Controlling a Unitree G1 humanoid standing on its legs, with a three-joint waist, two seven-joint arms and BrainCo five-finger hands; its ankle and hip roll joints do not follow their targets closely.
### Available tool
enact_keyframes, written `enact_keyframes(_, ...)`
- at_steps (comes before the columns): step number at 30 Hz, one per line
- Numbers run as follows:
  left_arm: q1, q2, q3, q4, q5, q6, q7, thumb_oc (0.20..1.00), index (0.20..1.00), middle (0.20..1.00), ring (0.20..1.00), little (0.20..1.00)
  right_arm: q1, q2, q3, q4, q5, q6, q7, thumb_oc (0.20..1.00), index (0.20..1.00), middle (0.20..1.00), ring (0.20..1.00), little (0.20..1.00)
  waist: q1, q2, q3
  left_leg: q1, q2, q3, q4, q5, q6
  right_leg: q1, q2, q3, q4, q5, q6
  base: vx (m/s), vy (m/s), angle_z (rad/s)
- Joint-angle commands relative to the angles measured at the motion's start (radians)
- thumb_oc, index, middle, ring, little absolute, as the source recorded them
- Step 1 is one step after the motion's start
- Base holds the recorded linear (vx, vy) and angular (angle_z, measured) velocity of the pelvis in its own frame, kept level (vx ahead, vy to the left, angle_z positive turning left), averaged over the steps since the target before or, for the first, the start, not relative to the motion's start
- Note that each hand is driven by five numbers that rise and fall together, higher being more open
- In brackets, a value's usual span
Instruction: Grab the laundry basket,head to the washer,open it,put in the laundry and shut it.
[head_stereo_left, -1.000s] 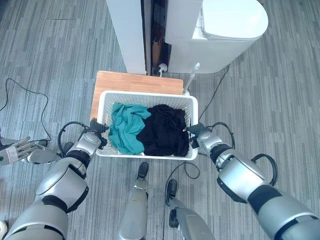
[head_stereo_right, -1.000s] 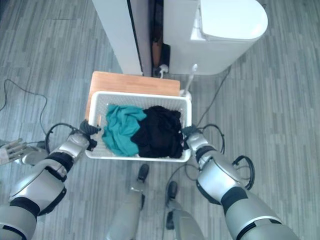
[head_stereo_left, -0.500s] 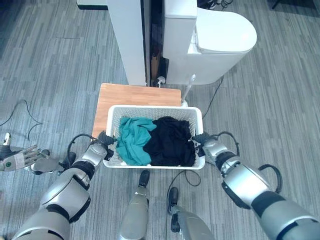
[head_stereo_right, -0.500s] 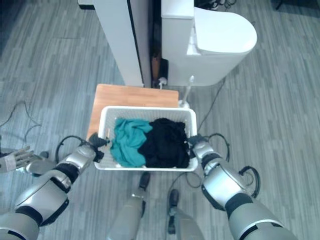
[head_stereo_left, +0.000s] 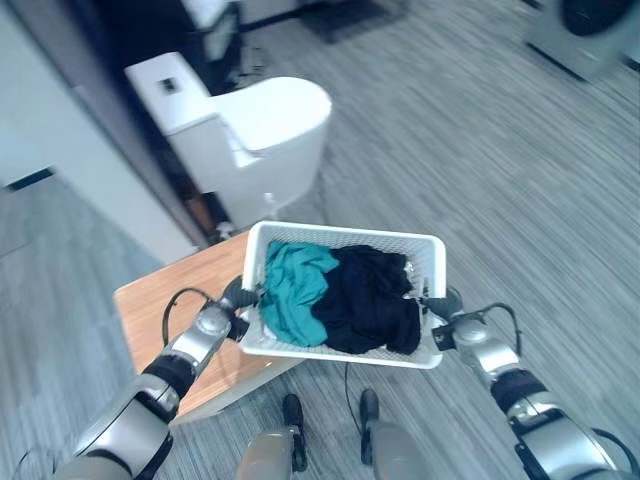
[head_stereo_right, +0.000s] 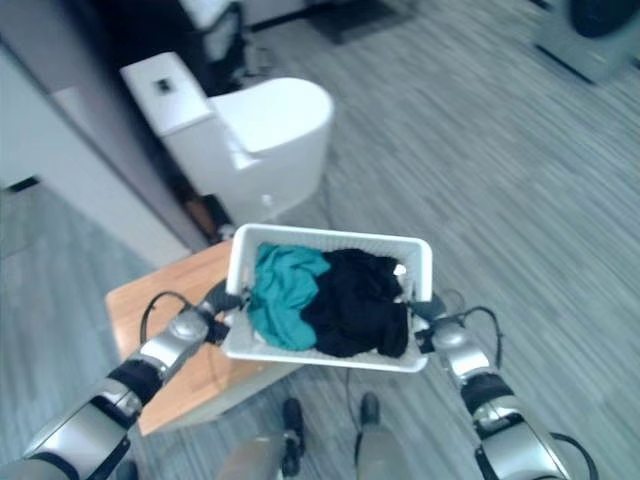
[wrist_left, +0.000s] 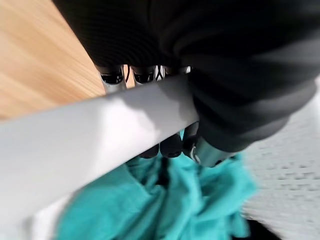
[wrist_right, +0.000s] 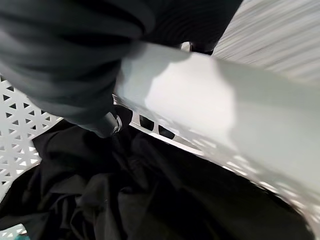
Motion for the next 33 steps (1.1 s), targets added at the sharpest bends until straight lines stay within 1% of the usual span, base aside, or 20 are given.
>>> enact_keyframes(1, 0.06, 0.022, 0.078, 0.023, 0.006, -0.036, 0.002, 0.2, 0.2, 0.2, 0.2, 0.2, -0.005, -0.072, -0.065, -0.068, -0.045, -0.117, 0.084, 0.2, 0.2, 0.2, 0.2, 0.2, 0.037, 0.013, -0.107, -0.017, 0.009, -0.082, 0.003, -0.071, -0.051, 0.036, 0.015, 0.011, -0.018, 0.079, 0.013, 0.01, -0.064, -1.64)
enact_keyframes(2, 0.095, 0.028, 0.092, 0.003, 0.001, -0.034, -0.006, 0.2, 0.2, 0.2, 0.2, 0.2, 0.033, -0.079, -0.096, -0.071, -0.049, -0.111, 0.089, 0.2, 0.2, 0.2, 0.2, 0.2, 0.041, 0.012, -0.126, -0.009, 0.006, -0.072, -0.016, -0.058, -0.052, 0.066, 0.017, 0.006, -0.029, 0.081, 0.012, 0.01, -0.064, -1.61)
enact_keyframes(3, 0.095, 0.028, 0.091, 0.002, 0.001, -0.034, -0.006, 0.2, 0.2, 0.2, 0.2, 0.2, 0.034, -0.079, -0.097, -0.072, -0.049, -0.11, 0.089, 0.2, 0.2, 0.2, 0.2, 0.2, 0.041, 0.012, -0.126, -0.008, 0.006, -0.071, -0.017, -0.058, -0.052, 0.066, 0.017, 0.006, -0.029, 0.081, 0.012, 0.0, -0.18, -0.89)
enact_keyframes(4, 0.139, 0.023, 0.11, -0.009, -0.009, -0.04, -0.016, 0.2, 0.2, 0.2, 0.2, 0.2, 0.081, -0.074, -0.13, -0.043, -0.042, -0.108, 0.097, 0.2, 0.2, 0.2, 0.2, 0.2, 0.056, 0.004, -0.163, -0.006, 0.007, -0.037, -0.039, -0.043, -0.067, 0.141, 0.02, -0.004, -0.114, 0.073, 0.016, -0.04, -0.224, -0.65)
enact_keyframes(5, 0.146, 0.02, 0.116, -0.012, -0.009, -0.044, -0.019, 0.2, 0.2, 0.2, 0.2, 0.2, 0.082, -0.072, -0.126, -0.027, -0.045, -0.112, 0.103, 0.2, 0.2, 0.2, 0.2, 0.2, 0.072, 0.001, -0.172, -0.014, 0.013, -0.018, -0.04, -0.038, -0.076, 0.163, 0.014, -0.025, -0.175, 0.069, 0.018, -0.08, -0.356, -0.78)
enact_keyframes(6, 0.153, 0.017, 0.127, -0.009, -0.006, -0.047, -0.019, 0.2, 0.2, 0.2, 0.2, 0.2, 0.075, -0.066, -0.121, -0.005, -0.033, -0.112, 0.107, 0.2, 0.2, 0.2, 0.2, 0.2, 0.083, -0.002, -0.181, -0.022, 0.027, 0.001, -0.043, -0.026, -0.093, 0.175, 0.03, -0.023, -0.243, 0.054, 0.017, -0.1, -0.301, -1.21)
enact_keyframes(8, 0.171, 0.021, 0.144, -0.009, -0.016, -0.054, -0.02, 0.2, 0.2, 0.2, 0.2, 0.2, 0.057, -0.056, -0.1, 0.017, -0.019, -0.113, 0.113, 0.2, 0.2, 0.2, 0.2, 0.2, 0.099, -0.005, -0.19, -0.032, 0.058, 0.031, -0.046, -0.007, -0.116, 0.172, 0.053, 0.001, -0.31, 0.063, 0.015, -0.09, -0.283, -1.34)
enact_keyframes(10, 0.155, 0.022, 0.14, 0.006, -0.017, -0.061, -0.013, 0.2, 0.2, 0.2, 0.2, 0.2, 0.028, -0.045, -0.075, 0.04, 0.007, -0.117, 0.118, 0.2, 0.2, 0.2, 0.2, 0.2, 0.119, -0.014, -0.17, -0.058, 0.067, -0.052, -0.028, 0.014, -0.141, 0.164, 0.074, 0.037, -0.32, 0.049, -0.001, -0.11, -0.254, -0.95)
enact_keyframes(11, 0.143, 0.022, 0.134, 0.017, -0.017, -0.065, -0.006, 0.2, 0.2, 0.2, 0.2, 0.2, 0.016, -0.045, -0.065, 0.045, 0.021, -0.119, 0.12, 0.2, 0.2, 0.2, 0.2, 0.2, 0.132, -0.018, -0.154, -0.093, 0.057, -0.143, -0.002, 0.039, -0.146, 0.146, 0.086, 0.046, -0.319, 0.063, -0.018, -0.15, -0.256, -0.99)
enact_keyframes(12, 0.14, 0.023, 0.128, 0.024, -0.012, -0.065, -0.004, 0.2, 0.2, 0.2, 0.2, 0.2, 0.004, -0.042, -0.05, 0.047, 0.027, -0.119, 0.126, 0.2, 0.2, 0.2, 0.2, 0.2, 0.153, -0.022, -0.145, -0.113, 0.021, -0.278, 0.012, 0.024, -0.146, 0.137, 0.095, 0.064, -0.318, 0.064, -0.028, -0.12, -0.229, -0.64)
enact_keyframes(13, 0.146, 0.024, 0.131, 0.018, -0.011, -0.063, -0.007, 0.2, 0.2, 0.2, 0.2, 0.2, -0.002, -0.044, -0.04, 0.045, 0.028, -0.118, 0.133, 0.2, 0.2, 0.2, 0.2, 0.2, 0.163, -0.017, -0.142, -0.116, -0.014, -0.38, 0.007, 0.013, -0.143, 0.135, 0.107, 0.081, -0.318, 0.059, -0.036, -0.01, -0.174, -0.71)
enact_keyframes(14, 0.145, 0.02, 0.125, 0.018, -0.012, -0.063, -0.008, 0.2, 0.2, 0.2, 0.2, 0.2, -0.008, -0.048, -0.035, 0.05, 0.031, -0.119, 0.133, 0.2, 0.2, 0.2, 0.2, 0.2, 0.169, -0.013, -0.143, -0.116, -0.03, -0.432, 0.004, 0.015, -0.143, 0.133, 0.119, 0.094, -0.314, 0.052, -0.042, 0.02, -0.104, -0.61)
enact_keyframes(15, 0.136, 0.017, 0.113, 0.017, -0.009, -0.06, -0.011, 0.2, 0.2, 0.2, 0.2, 0.2, -0.008, -0.055, -0.041, 0.051, 0.033, -0.119, 0.131, 0.2, 0.2, 0.2, 0.2, 0.2, 0.163, -0.01, -0.145, -0.115, -0.032, -0.439, 0.002, 0.017, -0.145, 0.137, 0.124, 0.094, -0.314, 0.049, -0.044, 0.03, -0.077, -0.66)
enact_keyframes(18, 0.122, 0.007, 0.101, 0.022, 0.002, -0.054, -0.011, 0.2, 0.2, 0.2, 0.2, 0.2, 0.003, -0.068, -0.053, 0.031, 0.059, -0.113, 0.133, 0.2, 0.2, 0.2, 0.2, 0.2, 0.137, -0.005, -0.16, -0.097, -0.023, -0.408, -0.008, 0.027, -0.147, 0.155, 0.133, 0.096, -0.327, 0.044, -0.05, 0.04, -0.03, 0.16)
enact_keyframes(19, 0.122, 0.007, 0.101, 0.022, 0.002, -0.054, -0.011, 0.2, 0.2, 0.2, 0.2, 0.2, 0.003, -0.068, -0.053, 0.03, 0.06, -0.113, 0.133, 0.2, 0.2, 0.2, 0.2, 0.2, 0.138, -0.005, -0.159, -0.095, -0.023, -0.408, -0.009, 0.027, -0.147, 0.156, 0.133, 0.096, -0.327, 0.044, -0.05, 0.08, -0.016, 0.0)
enact_keyframes(21, 0.124, 0.032, 0.102, -0.032, 0.013, -0.057, -0.018, 0.2, 0.2, 0.2, 0.2, 0.2, 0.024, -0.1, -0.068, -0.004, 0.072, -0.113, 0.147, 0.2, 0.2, 0.2, 0.2, 0.2, 0.118, 0.004, -0.179, -0.05, -0.025, -0.39, -0.029, 0.018, -0.141, 0.183, 0.135, 0.109, -0.341, 0.04, -0.053, 0.1, -0.007, -0.11)
enact_keyframes(23, 0.127, 0.037, 0.103, -0.039, 0.014, -0.057, -0.021, 0.2, 0.2, 0.2, 0.2, 0.2, 0.029, -0.106, -0.073, -0.007, 0.072, -0.113, 0.147, 0.2, 0.2, 0.2, 0.2, 0.2, 0.117, 0.006, -0.181, -0.043, -0.025, -0.385, -0.031, 0.017, -0.141, 0.187, 0.136, 0.114, -0.342, 0.04, -0.053, 0.04, -0.003, -0.15)
enact_keyframes(26, 0.12, 0.047, 0.097, -0.054, 0.023, -0.058, -0.031, 0.2, 0.2, 0.2, 0.2, 0.2, 0.038, -0.128, -0.088, -0.028, 0.073, -0.113, 0.152, 0.2, 0.2, 0.2, 0.2, 0.2, 0.105, 0.019, -0.183, -0.019, -0.022, -0.371, -0.044, 0.017, -0.142, 0.191, 0.14, 0.13, -0.344, 0.038, -0.055, 0.02, -0.006, -0.08)
enact_keyframes(29, 0.108, 0.037, 0.091, -0.045, 0.032, -0.057, -0.036, 0.2, 0.2, 0.2, 0.2, 0.2, 0.031, -0.144, -0.091, -0.042, 0.075, -0.118, 0.158, 0.2, 0.2, 0.2, 0.2, 0.2, 0.093, 0.031, -0.189, -0.005, -0.02, -0.359, -0.059, 0.019, -0.144, 0.196, 0.143, 0.14, -0.358, 0.038, -0.053, 0.0, -0.019, -0.13)
enact_keyframes(33, 0.097, 0.028, 0.092, -0.038, 0.039, -0.057, -0.035, 0.2, 0.2, 0.2, 0.2, 0.2, 0.038, -0.155, -0.097, -0.078, 0.073, -0.118, 0.162, 0.2, 0.2, 0.2, 0.2, 0.2, 0.079, 0.033, -0.187, -0.002, -0.009, -0.35, -0.064, 0.025, -0.15, 0.195, 0.149, 0.149, -0.353, 0.03, -0.058, -0.02, -0.074, -0.03)
